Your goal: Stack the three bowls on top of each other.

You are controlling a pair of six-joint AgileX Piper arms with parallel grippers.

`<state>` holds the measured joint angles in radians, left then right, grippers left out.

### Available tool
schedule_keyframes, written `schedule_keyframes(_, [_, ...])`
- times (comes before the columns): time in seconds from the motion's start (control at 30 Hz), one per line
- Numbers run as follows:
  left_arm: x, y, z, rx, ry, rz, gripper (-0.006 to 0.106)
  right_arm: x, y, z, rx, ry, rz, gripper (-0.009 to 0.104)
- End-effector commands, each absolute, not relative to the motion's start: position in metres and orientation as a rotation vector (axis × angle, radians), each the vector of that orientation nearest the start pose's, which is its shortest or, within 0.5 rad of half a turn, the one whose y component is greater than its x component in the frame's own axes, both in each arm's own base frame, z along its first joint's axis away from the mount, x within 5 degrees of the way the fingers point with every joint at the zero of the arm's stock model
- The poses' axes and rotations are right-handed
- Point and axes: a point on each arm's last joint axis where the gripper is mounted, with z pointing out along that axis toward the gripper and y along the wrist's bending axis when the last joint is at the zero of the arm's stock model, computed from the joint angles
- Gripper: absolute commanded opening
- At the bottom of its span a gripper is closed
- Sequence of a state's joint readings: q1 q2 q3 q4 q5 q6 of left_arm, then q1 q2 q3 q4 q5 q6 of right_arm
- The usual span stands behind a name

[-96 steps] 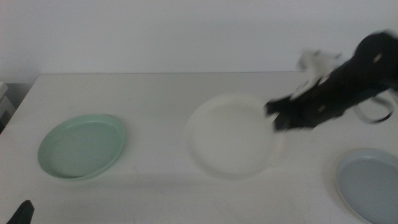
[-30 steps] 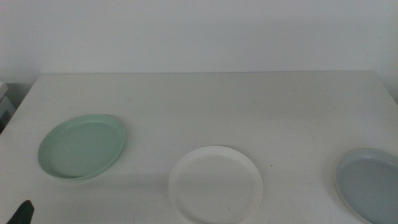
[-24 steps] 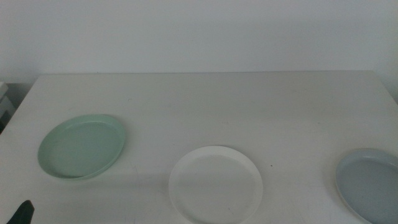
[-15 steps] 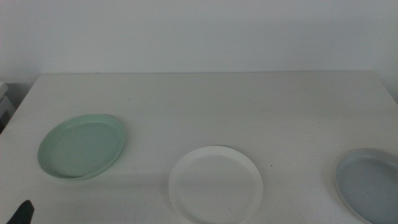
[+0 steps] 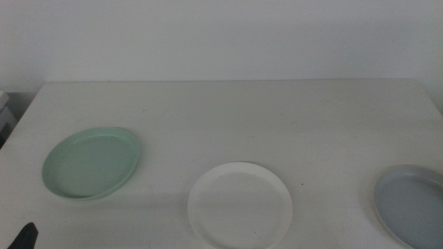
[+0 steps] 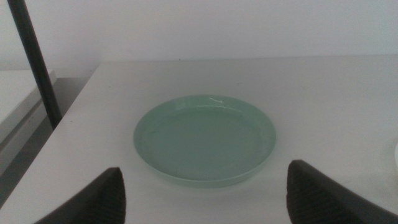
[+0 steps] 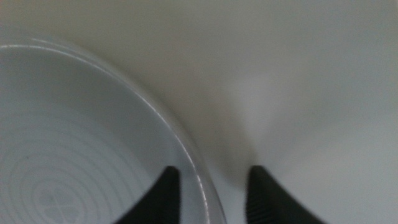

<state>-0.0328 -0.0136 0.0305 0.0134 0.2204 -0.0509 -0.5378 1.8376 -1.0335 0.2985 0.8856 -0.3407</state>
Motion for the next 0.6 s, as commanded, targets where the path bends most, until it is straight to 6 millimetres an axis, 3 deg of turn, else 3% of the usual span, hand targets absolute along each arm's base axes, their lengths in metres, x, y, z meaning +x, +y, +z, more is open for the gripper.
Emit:
schedule_keyframes(0.0, [0.055, -0.002, 0.193, -0.014, 1.629, -0.073, 0.086, 0.284, -0.147, 0.167, 0.573, 2.924, 0.298, 0.014])
schedule_keyframes(0.1, [0.055, -0.002, 0.193, -0.014, 1.629, -0.073, 0.086, 0.284, -0.145, 0.168, 0.578, 2.93, 0.308, -0.001])
schedule_keyframes(0.27, [0.055, -0.002, 0.193, -0.014, 1.629, -0.073, 0.086, 0.286, -0.124, 0.19, 0.496, 2.922, 0.306, -0.001])
schedule_keyframes(0.47, [0.055, -0.002, 0.193, -0.014, 1.629, -0.073, 0.086, 0.285, -0.081, 0.252, 0.376, 2.835, 0.3, -0.001])
schedule_keyframes(0.57, [0.055, -0.002, 0.193, -0.014, 1.629, -0.073, 0.086, 0.29, -0.05, 0.28, 0.291, 2.81, 0.332, -0.001])
